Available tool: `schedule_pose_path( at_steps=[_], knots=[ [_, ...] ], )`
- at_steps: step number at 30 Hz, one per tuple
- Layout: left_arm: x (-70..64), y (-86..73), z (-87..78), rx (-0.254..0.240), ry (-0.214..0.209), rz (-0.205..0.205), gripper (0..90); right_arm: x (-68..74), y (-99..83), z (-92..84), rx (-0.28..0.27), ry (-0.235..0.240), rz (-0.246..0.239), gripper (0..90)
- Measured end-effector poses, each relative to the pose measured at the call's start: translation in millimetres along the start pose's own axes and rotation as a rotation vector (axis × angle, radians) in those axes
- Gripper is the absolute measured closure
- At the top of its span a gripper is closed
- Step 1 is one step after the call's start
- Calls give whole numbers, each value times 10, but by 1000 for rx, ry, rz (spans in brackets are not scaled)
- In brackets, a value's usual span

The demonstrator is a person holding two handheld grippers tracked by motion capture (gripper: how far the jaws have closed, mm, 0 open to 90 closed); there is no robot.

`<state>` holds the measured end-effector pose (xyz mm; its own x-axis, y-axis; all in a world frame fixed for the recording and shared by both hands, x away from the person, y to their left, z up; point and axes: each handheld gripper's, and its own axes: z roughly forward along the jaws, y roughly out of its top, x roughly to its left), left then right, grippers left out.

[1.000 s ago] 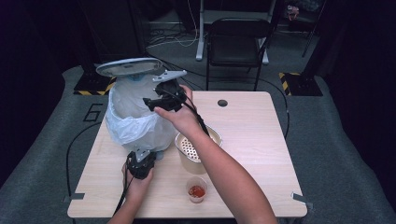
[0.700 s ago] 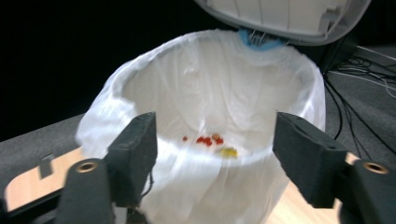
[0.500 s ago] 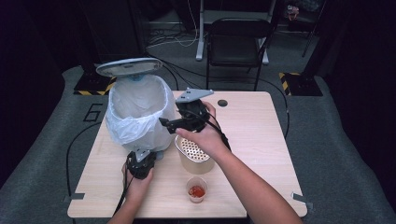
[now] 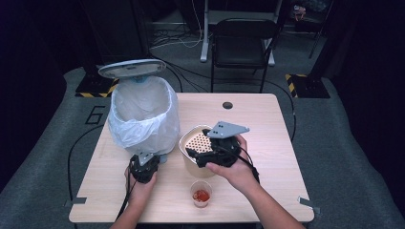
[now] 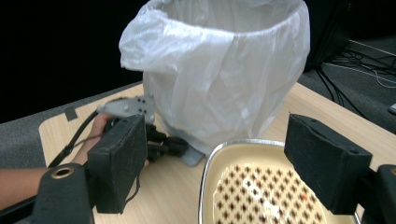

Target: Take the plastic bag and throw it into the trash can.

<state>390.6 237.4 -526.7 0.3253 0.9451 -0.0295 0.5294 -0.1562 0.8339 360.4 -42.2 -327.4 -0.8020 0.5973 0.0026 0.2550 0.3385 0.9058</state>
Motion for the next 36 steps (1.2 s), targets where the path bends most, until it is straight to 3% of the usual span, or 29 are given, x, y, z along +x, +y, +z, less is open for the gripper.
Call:
schedule_pose_path(
  at_steps=[8,15,16,17,18,20,21,23,24,26,28,36],
  knots=[
    [-1,0,1,-1,1,0,827,27,-367,-190,2,-17,50,195],
    [-1,0,0,0,1,1,827,59,-662,-252,11,-14,72,188],
    [18,6,-2,2,1,28,827,70,-709,-251,17,-14,71,184],
    [23,7,-2,2,2,34,827,79,-755,-245,25,-12,70,181],
    [1,0,1,-1,-1,4,827,89,-801,-234,28,-6,75,174],
    [5,1,-4,7,-1,10,827,108,-890,-212,38,0,79,168],
    [26,8,-8,10,3,43,827,121,-932,-193,42,6,80,164],
    [-2,0,1,-1,1,0,827,153,-1011,-150,56,12,74,155],
    [-1,0,1,-1,1,0,827,173,-1046,-129,58,15,68,155],
    [27,9,-3,2,3,45,827,228,-1130,-57,64,32,48,151],
    [-3,-1,2,-1,0,-2,827,248,-1153,-31,69,39,42,150],
    [-5,-2,1,-2,-1,-7,826,385,-1312,132,91,58,3,146]
  ],
)
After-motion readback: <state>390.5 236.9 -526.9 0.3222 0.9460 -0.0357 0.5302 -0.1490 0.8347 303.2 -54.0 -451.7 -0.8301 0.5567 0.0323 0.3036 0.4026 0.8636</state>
